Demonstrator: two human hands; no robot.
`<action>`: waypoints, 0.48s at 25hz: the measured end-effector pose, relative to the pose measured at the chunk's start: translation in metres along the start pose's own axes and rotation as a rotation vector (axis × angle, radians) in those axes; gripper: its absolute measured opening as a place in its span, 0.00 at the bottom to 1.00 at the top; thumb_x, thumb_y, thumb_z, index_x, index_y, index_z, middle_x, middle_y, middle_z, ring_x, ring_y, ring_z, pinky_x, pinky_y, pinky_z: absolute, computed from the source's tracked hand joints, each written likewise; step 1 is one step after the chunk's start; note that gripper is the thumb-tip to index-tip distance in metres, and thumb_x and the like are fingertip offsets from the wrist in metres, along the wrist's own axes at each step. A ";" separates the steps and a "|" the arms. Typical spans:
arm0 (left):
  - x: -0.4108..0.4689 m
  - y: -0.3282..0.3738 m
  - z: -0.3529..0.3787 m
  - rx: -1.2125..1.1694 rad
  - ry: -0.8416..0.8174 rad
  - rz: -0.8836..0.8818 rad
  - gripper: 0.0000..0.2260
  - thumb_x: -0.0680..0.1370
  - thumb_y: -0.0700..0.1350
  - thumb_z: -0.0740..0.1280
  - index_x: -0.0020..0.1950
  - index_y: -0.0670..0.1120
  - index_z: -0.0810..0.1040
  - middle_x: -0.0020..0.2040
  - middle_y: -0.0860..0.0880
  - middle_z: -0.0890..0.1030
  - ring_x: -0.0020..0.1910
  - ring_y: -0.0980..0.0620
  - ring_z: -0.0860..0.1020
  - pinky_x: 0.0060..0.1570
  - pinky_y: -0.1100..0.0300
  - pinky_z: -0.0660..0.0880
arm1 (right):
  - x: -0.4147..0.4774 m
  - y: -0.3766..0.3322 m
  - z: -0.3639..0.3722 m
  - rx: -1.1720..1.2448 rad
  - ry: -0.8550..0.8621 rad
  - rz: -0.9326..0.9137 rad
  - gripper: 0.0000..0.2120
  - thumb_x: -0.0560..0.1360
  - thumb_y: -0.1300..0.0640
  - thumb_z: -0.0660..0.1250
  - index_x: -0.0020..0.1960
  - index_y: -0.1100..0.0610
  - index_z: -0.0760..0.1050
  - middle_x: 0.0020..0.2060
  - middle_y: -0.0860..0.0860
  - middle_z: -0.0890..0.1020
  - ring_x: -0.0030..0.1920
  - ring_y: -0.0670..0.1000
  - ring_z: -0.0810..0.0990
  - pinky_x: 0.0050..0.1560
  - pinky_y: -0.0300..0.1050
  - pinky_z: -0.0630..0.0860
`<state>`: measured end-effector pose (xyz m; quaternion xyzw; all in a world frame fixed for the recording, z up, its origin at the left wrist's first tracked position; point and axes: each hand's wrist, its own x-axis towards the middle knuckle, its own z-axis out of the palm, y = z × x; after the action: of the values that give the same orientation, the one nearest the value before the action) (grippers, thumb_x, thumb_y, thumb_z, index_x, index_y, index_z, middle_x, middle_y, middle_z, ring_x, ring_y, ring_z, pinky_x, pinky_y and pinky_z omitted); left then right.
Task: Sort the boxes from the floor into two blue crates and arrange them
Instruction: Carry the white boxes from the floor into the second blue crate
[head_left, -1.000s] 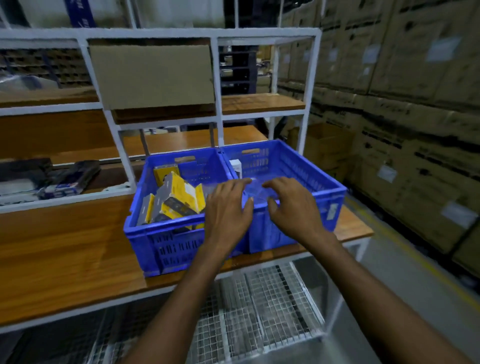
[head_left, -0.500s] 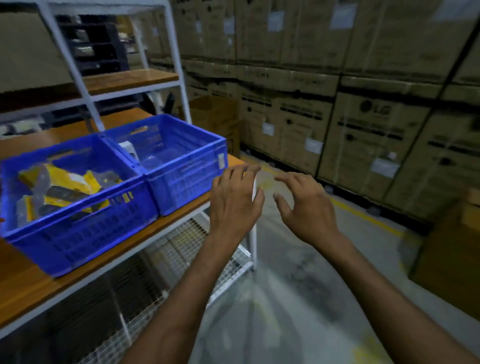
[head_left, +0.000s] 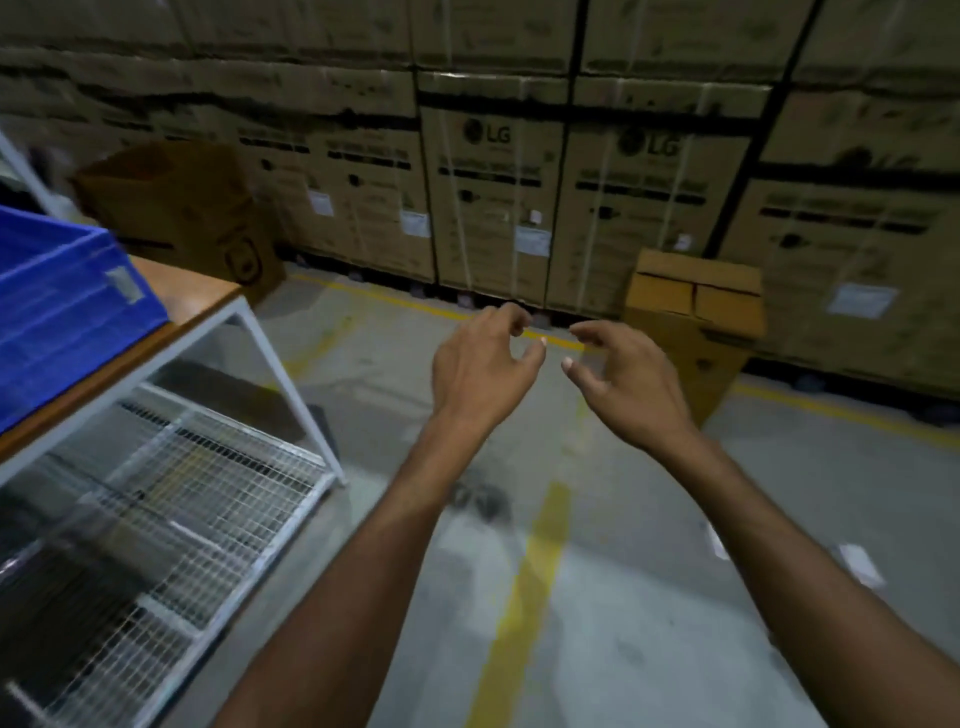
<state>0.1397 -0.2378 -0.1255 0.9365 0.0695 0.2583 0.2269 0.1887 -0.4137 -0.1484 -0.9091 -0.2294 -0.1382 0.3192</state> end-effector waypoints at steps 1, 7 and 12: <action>-0.003 0.024 0.016 -0.020 -0.017 0.023 0.14 0.79 0.59 0.66 0.61 0.56 0.78 0.56 0.57 0.82 0.55 0.54 0.80 0.48 0.55 0.77 | -0.008 0.021 -0.018 -0.020 0.010 0.023 0.19 0.79 0.44 0.69 0.68 0.47 0.76 0.62 0.45 0.81 0.63 0.48 0.77 0.59 0.46 0.74; 0.002 0.125 0.082 -0.086 -0.141 0.185 0.14 0.78 0.62 0.66 0.60 0.57 0.78 0.55 0.57 0.81 0.54 0.54 0.80 0.46 0.52 0.78 | -0.045 0.114 -0.102 -0.103 0.033 0.205 0.22 0.75 0.54 0.70 0.69 0.46 0.75 0.64 0.46 0.80 0.65 0.49 0.76 0.63 0.51 0.77; 0.003 0.186 0.138 -0.262 -0.250 0.315 0.14 0.78 0.61 0.68 0.60 0.57 0.78 0.56 0.58 0.82 0.55 0.55 0.80 0.48 0.53 0.79 | -0.095 0.182 -0.156 -0.200 0.116 0.425 0.26 0.71 0.60 0.69 0.68 0.47 0.77 0.63 0.48 0.81 0.63 0.51 0.78 0.60 0.47 0.75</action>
<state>0.2161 -0.4560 -0.1438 0.9230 -0.1402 0.1795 0.3103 0.1831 -0.6715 -0.1619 -0.9546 0.0006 -0.1418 0.2619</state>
